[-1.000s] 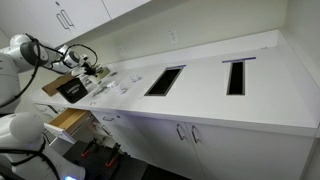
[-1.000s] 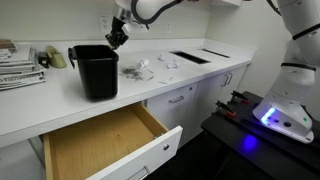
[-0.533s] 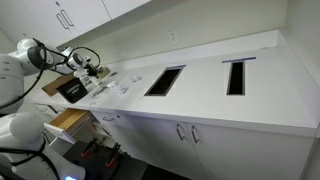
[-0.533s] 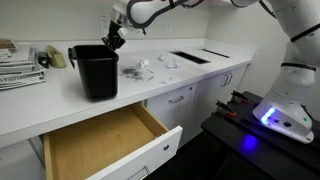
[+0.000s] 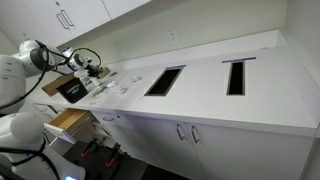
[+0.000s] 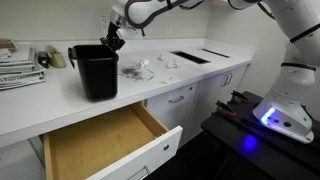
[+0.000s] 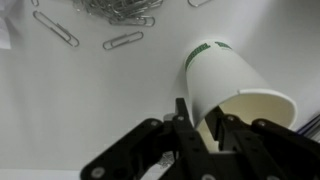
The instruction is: Pick up the cup and pour its contents on the countertop.
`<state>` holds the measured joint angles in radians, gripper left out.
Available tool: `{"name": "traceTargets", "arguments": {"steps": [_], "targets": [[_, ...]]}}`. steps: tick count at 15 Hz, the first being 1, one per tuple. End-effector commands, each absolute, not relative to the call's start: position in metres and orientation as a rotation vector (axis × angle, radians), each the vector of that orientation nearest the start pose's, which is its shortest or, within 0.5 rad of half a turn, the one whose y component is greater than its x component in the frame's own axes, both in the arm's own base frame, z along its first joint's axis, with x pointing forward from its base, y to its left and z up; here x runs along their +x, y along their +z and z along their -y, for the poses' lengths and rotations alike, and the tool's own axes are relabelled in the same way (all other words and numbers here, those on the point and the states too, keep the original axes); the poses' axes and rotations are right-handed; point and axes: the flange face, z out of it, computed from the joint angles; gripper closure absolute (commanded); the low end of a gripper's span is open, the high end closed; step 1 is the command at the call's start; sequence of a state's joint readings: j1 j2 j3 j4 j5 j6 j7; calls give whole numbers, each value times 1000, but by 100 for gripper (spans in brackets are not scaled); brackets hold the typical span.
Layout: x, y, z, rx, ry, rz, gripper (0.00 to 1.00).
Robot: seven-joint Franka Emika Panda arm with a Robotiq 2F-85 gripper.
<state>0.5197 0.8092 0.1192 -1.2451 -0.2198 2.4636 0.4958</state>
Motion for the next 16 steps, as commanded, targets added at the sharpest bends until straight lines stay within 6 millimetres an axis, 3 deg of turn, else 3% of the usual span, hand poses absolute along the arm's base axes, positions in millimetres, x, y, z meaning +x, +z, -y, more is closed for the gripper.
{"name": "traceTargets", "arguments": {"steps": [1, 5, 7, 12, 16], "targets": [[650, 344, -448, -2926, -595, 333, 42], [648, 368, -448, -2911, -644, 338, 11], [645, 382, -448, -2902, -682, 343, 1], [629, 426, -443, -2920, -727, 388, 0], [605, 473, -426, -2960, -706, 409, 0]]}}
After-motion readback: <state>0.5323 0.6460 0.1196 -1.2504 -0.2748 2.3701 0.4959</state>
